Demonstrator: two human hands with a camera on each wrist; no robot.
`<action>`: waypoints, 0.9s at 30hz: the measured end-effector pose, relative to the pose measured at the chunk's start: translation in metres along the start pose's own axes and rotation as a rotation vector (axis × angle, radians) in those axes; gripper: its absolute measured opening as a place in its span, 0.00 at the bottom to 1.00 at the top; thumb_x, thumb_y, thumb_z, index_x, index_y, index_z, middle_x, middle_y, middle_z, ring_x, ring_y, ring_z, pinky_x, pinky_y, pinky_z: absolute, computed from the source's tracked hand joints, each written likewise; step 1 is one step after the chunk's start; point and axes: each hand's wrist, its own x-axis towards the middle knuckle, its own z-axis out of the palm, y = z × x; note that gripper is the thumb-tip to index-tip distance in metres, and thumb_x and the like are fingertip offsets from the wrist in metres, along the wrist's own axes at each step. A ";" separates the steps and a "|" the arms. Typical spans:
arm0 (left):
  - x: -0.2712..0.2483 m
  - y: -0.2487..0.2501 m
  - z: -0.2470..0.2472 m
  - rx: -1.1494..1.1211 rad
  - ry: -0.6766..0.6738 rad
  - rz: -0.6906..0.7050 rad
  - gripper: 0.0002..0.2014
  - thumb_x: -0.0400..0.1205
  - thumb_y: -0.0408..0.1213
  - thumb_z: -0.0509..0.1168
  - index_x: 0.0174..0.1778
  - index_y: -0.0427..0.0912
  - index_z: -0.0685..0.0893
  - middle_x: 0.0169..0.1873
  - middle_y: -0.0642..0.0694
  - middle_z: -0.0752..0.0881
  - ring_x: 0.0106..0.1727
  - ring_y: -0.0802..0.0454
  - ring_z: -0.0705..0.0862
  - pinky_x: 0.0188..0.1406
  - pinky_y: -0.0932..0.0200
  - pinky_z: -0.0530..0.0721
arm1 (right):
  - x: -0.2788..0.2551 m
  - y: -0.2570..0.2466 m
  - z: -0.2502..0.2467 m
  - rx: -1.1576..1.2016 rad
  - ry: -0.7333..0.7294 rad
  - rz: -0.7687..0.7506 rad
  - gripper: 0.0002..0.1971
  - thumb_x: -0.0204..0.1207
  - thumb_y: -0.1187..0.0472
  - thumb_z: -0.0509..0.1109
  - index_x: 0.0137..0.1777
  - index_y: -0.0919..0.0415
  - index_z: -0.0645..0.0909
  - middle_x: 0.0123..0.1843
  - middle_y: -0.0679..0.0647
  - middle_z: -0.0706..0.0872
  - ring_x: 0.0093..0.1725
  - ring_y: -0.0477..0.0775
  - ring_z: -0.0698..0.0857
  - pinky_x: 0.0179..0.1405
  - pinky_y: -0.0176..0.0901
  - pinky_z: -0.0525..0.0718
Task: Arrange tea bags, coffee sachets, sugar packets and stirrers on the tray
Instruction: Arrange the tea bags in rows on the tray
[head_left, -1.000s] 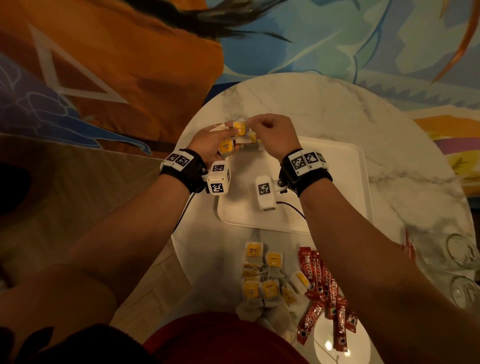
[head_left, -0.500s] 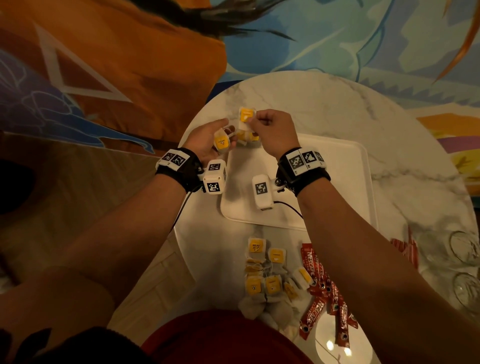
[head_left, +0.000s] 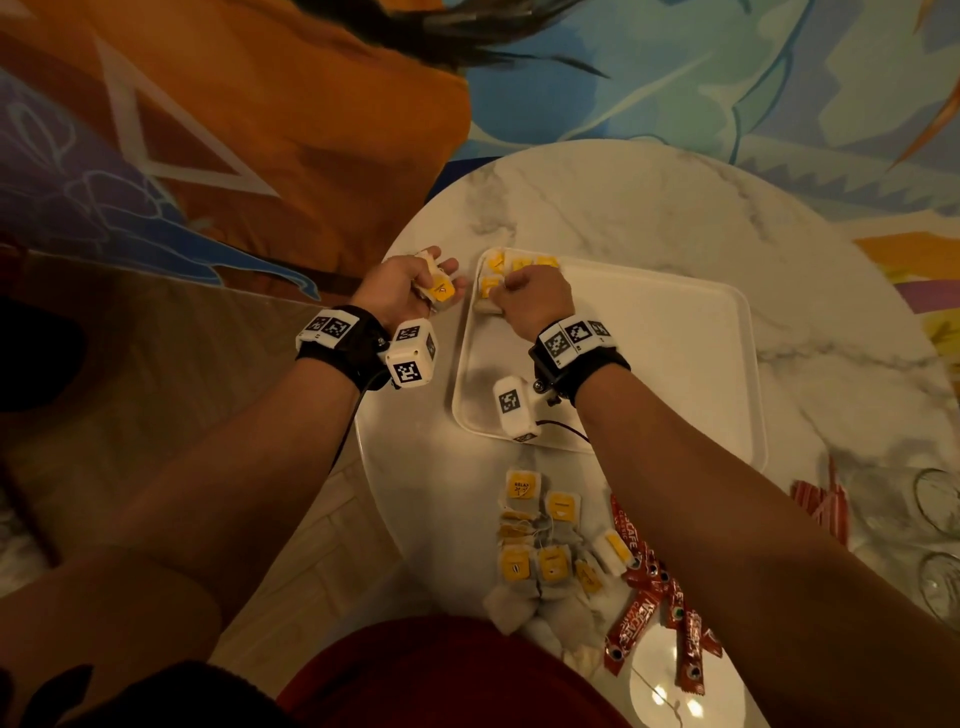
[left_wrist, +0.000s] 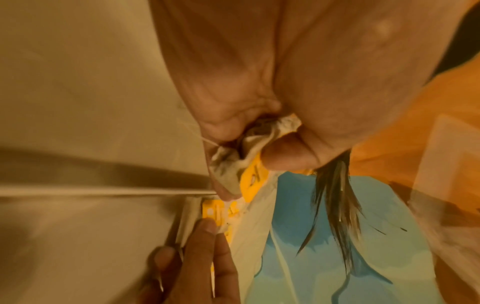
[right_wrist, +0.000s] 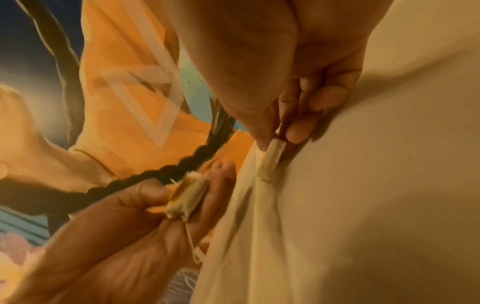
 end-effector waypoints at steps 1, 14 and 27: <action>0.001 -0.002 -0.001 0.024 -0.018 0.012 0.24 0.82 0.17 0.46 0.71 0.36 0.73 0.62 0.34 0.81 0.58 0.32 0.85 0.62 0.41 0.84 | -0.001 0.000 0.000 -0.011 0.008 0.004 0.13 0.76 0.52 0.77 0.56 0.58 0.88 0.51 0.52 0.90 0.52 0.53 0.86 0.53 0.38 0.78; -0.001 -0.010 0.012 0.393 -0.179 0.126 0.25 0.85 0.17 0.59 0.79 0.34 0.71 0.58 0.38 0.84 0.48 0.51 0.88 0.39 0.60 0.90 | -0.010 -0.013 -0.020 0.249 -0.025 -0.270 0.11 0.84 0.58 0.69 0.56 0.61 0.90 0.46 0.49 0.90 0.42 0.41 0.85 0.51 0.37 0.80; 0.003 -0.020 0.030 0.240 -0.229 -0.024 0.10 0.92 0.41 0.55 0.56 0.42 0.80 0.51 0.39 0.88 0.48 0.46 0.89 0.48 0.51 0.84 | -0.032 0.007 -0.015 0.327 -0.111 -0.222 0.08 0.78 0.61 0.77 0.52 0.65 0.91 0.54 0.48 0.91 0.42 0.31 0.83 0.42 0.17 0.74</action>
